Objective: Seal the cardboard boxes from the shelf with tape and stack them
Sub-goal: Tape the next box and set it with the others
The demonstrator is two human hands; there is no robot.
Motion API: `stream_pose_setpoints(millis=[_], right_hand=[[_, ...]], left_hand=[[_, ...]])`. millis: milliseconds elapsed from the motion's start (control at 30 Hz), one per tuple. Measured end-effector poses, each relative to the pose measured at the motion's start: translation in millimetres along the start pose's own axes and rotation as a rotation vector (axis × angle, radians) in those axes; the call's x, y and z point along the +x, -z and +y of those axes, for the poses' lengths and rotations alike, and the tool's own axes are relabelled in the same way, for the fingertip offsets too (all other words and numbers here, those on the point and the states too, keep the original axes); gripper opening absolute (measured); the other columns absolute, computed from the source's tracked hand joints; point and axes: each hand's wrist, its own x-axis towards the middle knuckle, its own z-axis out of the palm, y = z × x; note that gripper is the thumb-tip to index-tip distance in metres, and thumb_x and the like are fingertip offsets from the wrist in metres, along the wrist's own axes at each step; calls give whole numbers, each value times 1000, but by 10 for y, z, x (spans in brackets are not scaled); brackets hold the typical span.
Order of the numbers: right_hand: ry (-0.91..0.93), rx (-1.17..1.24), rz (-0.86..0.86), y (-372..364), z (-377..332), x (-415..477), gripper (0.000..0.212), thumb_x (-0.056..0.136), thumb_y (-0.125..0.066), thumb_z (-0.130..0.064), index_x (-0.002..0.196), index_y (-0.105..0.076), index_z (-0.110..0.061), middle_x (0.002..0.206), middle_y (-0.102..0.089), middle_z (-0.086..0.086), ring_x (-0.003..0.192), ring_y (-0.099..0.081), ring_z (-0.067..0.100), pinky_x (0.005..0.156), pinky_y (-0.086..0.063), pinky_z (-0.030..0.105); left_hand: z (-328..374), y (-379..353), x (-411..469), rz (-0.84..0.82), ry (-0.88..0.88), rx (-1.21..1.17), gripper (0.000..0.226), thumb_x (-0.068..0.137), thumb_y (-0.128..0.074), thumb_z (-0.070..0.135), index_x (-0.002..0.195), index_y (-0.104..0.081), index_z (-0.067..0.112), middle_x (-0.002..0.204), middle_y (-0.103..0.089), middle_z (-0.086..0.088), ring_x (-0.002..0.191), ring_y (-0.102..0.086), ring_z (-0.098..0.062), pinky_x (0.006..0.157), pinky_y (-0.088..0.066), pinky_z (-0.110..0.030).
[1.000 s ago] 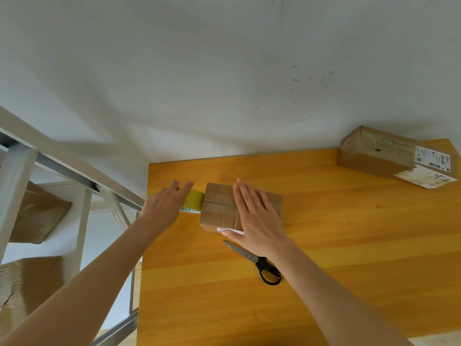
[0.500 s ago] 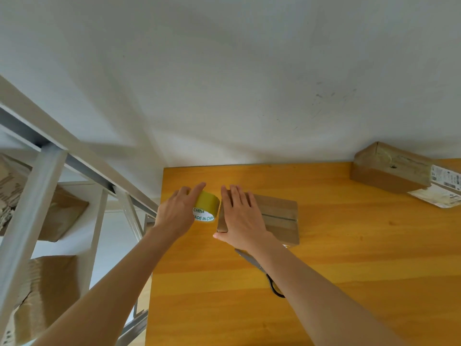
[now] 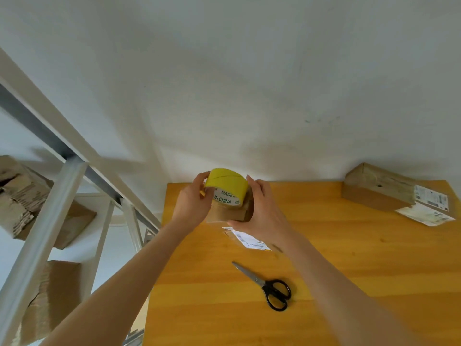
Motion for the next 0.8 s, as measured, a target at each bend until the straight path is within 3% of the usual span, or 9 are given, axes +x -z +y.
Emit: stream_pose_setpoints(millis=[167, 267, 367, 467, 567, 667, 733, 800], right_hand=[[-14, 79, -16, 110, 108, -133, 121, 64, -86, -48, 153, -12, -12, 154, -11, -5, 142, -24, 16, 113, -36, 35], [-68, 166, -21, 198, 217, -195, 125, 57, -90, -46, 152, -14, -14, 143, -18, -9, 134, -33, 13, 108, -40, 32], [-53, 175, -27, 266, 356, -266, 119, 55, -93, -38, 148, -22, -17, 133, -20, -12, 129, -36, 12, 106, -41, 30], [-20, 162, -21, 325, 476, -318, 113, 55, -92, -36, 145, -25, -22, 126, -18, -19, 124, -38, 11, 104, -40, 27], [-38, 145, -11, 383, 576, -356, 109, 57, -91, -40, 142, -26, -25, 125, -21, -18, 117, -41, 6, 95, -42, 22], [-101, 122, -13, 436, 663, -422, 106, 58, -90, -46, 139, -25, -24, 129, -24, -14, 110, -42, 6, 84, -45, 23], [-104, 119, -25, 452, 708, -462, 107, 59, -89, -46, 140, -23, -25, 131, -22, -14, 112, -41, 6, 85, -45, 24], [-94, 113, -31, 466, 729, -471, 108, 59, -89, -46, 140, -23, -25, 132, -22, -14, 113, -39, 6, 87, -43, 23]], left_hand=[[251, -235, -133, -18, 29, -173, 31, 94, -51, 10, 122, -44, 23, 86, -65, -1, 71, -64, -13, 57, -56, -34], [406, -375, -171, -63, 50, -319, 27, 90, -59, 8, 110, -47, 24, 84, -64, 8, 69, -64, 0, 54, -55, -23], [527, -498, -199, -91, 79, -362, 19, 91, -57, 7, 101, -52, 22, 78, -64, 7, 62, -62, -7, 50, -52, -27], [658, -544, -182, -112, 2, -221, 22, 90, -48, -1, 102, -53, 17, 82, -64, -2, 74, -60, -20, 60, -50, -38], [733, -480, -132, -113, -119, -18, 34, 85, -44, -6, 112, -48, 15, 82, -63, -7, 71, -60, -27, 55, -48, -41], [666, -289, -47, -71, -205, 246, 35, 87, -49, 0, 118, -45, 16, 87, -62, -7, 65, -57, -25, 44, -42, -32], [621, -162, -5, -57, -258, 424, 33, 88, -54, 6, 118, -45, 16, 95, -61, -5, 64, -50, -20, 44, -30, -25], [611, -80, 22, -48, -280, 540, 31, 89, -57, 10, 117, -45, 16, 99, -59, -5, 64, -46, -19, 47, -27, -24]])
